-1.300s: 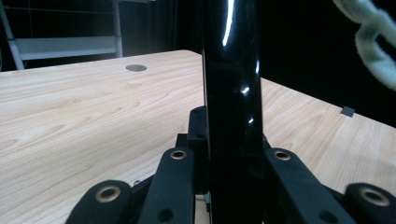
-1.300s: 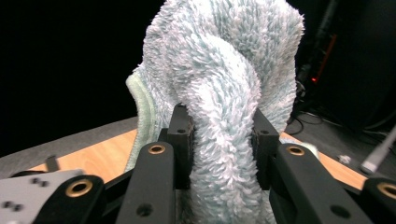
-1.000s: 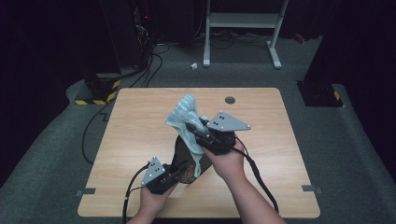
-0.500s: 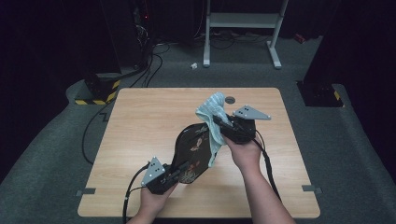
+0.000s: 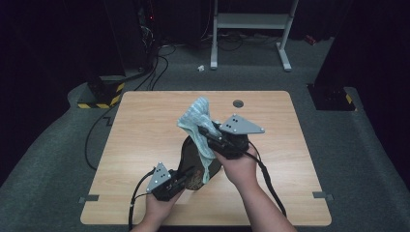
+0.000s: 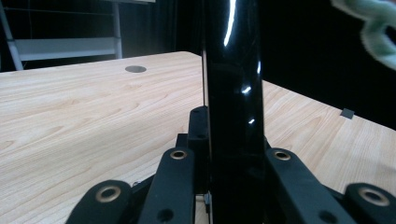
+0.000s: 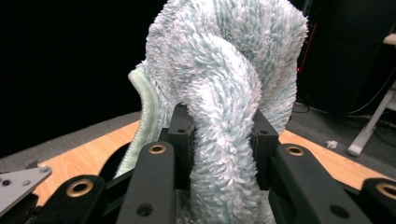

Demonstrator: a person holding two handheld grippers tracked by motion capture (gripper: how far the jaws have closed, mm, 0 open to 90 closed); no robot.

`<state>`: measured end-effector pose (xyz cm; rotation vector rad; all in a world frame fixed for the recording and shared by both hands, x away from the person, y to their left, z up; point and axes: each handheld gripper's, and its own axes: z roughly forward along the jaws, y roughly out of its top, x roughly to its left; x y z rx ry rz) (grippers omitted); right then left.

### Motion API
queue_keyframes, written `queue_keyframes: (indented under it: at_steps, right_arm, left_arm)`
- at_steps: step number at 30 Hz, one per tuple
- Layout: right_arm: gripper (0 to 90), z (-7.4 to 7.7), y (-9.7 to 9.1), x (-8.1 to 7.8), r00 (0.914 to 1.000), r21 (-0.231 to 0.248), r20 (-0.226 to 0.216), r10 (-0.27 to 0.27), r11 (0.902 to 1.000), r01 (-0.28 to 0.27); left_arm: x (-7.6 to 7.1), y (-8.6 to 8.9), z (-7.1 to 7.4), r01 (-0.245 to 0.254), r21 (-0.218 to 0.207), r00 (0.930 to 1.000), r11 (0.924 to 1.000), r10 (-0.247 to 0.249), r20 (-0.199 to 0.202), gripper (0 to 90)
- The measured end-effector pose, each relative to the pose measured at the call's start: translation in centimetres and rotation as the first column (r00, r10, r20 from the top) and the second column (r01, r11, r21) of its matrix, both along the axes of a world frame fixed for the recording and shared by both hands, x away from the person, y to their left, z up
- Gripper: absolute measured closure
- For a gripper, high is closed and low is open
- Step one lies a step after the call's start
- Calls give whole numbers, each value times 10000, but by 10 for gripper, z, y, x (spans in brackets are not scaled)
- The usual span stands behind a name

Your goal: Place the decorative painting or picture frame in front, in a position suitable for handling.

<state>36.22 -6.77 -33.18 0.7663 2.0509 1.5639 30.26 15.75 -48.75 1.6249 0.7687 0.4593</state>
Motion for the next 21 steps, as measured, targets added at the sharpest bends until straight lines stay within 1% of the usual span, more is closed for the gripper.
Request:
queue_keyframes:
  at_steps: [1,3,5,8,11,15,16,17,19,21]
  right_arm:
    - [691,1,1,-2,10000,-81,58,12,10000,-12]
    - [690,0,1,-2,10000,-83,78,11,10000,-10]
    - [691,-2,-2,1,10000,46,-37,-9,10000,9]
    - [691,-4,-8,6,9996,47,-194,-210,9998,211]
    - [691,-10,-18,14,9974,37,-475,-549,9985,551]
    - [691,-23,-34,24,9903,9,-878,-1073,9942,1078]
    - [691,-23,-34,24,9903,9,-878,-1073,9942,1078]
    - [691,-25,-39,27,9875,10,-993,-1226,9924,1233]
    - [692,-26,-41,27,9869,4,-993,-1272,9918,1279]
    - [691,-25,-40,25,9881,-89,-873,-1264,9920,1261]
  left_arm:
    - [0,0,0,-8,-12,10000,10000,8,-7,798]
    - [0,0,0,-22,11,10000,10000,22,-6,798]
    - [0,0,0,5,-9,10000,10000,-5,-45,799]
    - [1,0,0,22,-50,9999,10000,-23,-102,800]
    - [1,0,0,3,-67,9999,10000,-4,-122,799]
    - [2,-1,1,8,-111,9999,9999,-9,-132,801]
    - [2,-1,1,8,-111,9999,9999,-9,-132,801]
    - [2,-1,1,6,-107,9999,9999,-8,-121,801]
    - [3,-1,1,20,-115,9999,9999,-22,-148,801]
    - [3,-1,1,11,-89,9999,10000,-12,-145,801]
